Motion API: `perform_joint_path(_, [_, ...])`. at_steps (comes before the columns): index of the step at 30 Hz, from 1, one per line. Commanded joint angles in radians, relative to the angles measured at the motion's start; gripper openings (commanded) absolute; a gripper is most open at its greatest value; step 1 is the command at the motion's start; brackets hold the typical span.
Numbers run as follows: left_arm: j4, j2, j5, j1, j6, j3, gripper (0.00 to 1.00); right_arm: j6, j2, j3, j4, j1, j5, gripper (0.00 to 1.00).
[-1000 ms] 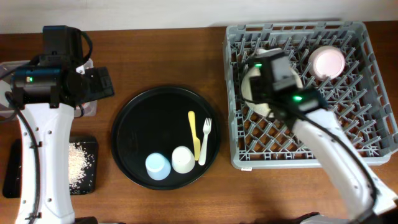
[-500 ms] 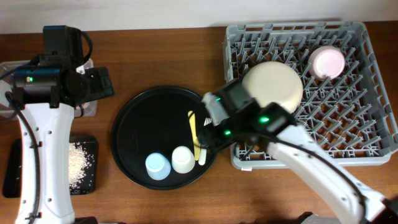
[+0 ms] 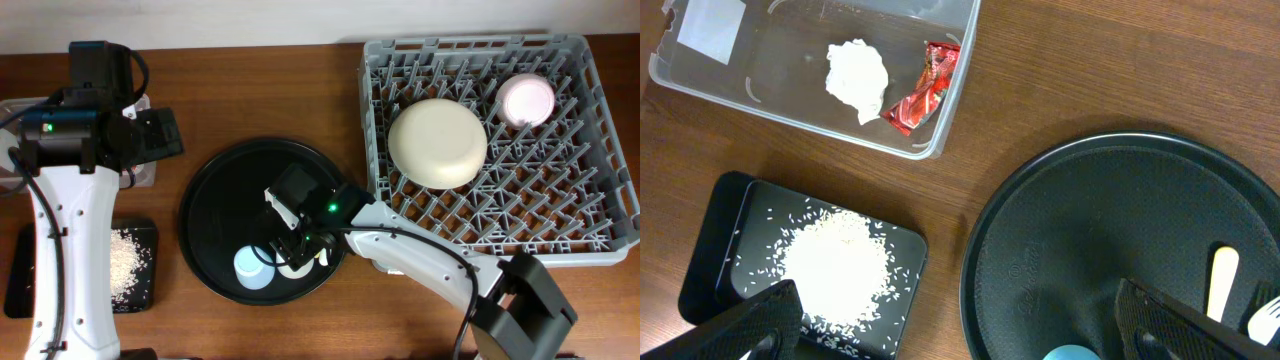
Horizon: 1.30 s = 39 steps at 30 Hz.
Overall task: Sort waste into correct bins and load items into the dishwasher rack
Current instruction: 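Move the right gripper to the white cup and grasp it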
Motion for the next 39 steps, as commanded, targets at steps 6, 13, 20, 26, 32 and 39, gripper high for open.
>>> perform_joint_path(6, [0.002, -0.002, -0.011, 0.002, -0.006, 0.008, 0.99, -0.006, 0.068, 0.000, 0.013, 0.016, 0.012, 0.75])
perform_joint_path(13, [0.002, -0.002, -0.011, 0.002, -0.006, 0.008, 0.99, -0.006, 0.068, -0.001, 0.018, 0.016, 0.012, 0.68])
perform_joint_path(20, [0.002, -0.002, -0.011, 0.002, -0.006, 0.008, 0.99, -0.006, 0.112, -0.002, 0.021, 0.017, 0.010, 0.54])
perform_joint_path(26, [0.002, -0.002, -0.011, 0.002, -0.006, 0.008, 0.99, -0.006, 0.111, 0.003, 0.021, 0.015, 0.008, 0.52])
perform_joint_path(32, [0.002, -0.002, -0.011, 0.002, -0.006, 0.008, 0.99, -0.007, 0.077, 0.060, 0.017, 0.014, 0.012, 0.46])
perform_joint_path(39, [0.002, -0.002, -0.011, 0.002, -0.006, 0.008, 0.99, -0.007, 0.056, 0.081, -0.020, 0.015, 0.013, 0.46])
